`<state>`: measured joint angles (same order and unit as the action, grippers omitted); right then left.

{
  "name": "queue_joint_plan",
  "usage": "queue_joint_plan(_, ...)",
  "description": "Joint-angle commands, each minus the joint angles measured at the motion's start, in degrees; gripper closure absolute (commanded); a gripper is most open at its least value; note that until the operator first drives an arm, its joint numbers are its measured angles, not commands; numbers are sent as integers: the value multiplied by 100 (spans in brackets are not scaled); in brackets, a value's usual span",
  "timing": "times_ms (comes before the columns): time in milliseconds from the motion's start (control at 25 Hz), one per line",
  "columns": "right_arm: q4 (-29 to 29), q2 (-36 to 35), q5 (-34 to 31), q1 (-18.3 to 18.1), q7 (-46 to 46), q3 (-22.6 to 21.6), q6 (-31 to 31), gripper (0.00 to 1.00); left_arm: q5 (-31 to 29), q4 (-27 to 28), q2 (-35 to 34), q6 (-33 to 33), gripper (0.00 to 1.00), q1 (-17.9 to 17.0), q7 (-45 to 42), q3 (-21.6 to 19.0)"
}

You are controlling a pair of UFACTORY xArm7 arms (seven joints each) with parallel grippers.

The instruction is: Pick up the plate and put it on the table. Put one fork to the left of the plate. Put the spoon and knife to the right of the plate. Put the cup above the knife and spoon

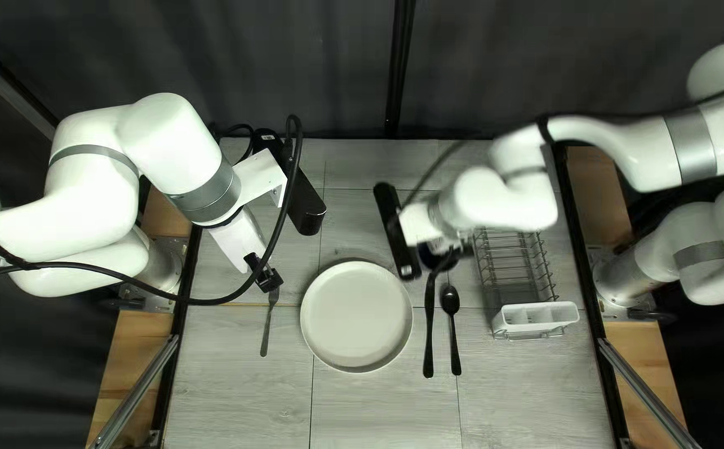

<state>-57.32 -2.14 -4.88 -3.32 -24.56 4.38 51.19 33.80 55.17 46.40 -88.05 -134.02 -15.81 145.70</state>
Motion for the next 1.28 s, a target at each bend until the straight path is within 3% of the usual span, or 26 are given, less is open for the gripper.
queue_joint_plan(40, -403, -429, 473, -251, -728, 132, 290, 100, 0, 0, 0, 0, 0, 0, 0, 0)
queue_joint_plan(320, -893, -894, 747, -400, -1213, 154, 827, 100, 0, 0, 0, 0, 0, 0, 0, 0)
queue_joint_plan(1200, -979, -1548, 939, -527, -1628, 125, 547, 99, 0, 0, 0, 0, 0, 0, 0, 0)
queue_joint_plan(1240, -953, -1527, 933, -521, -1615, 127, 520, 6, 0, 0, 0, 0, 0, 0, 0, 0)
queue_joint_plan(1280, -928, -1460, 898, -499, -1556, 134, 532, 0, 0, 0, 0, 0, 0, 0, 0, 0)
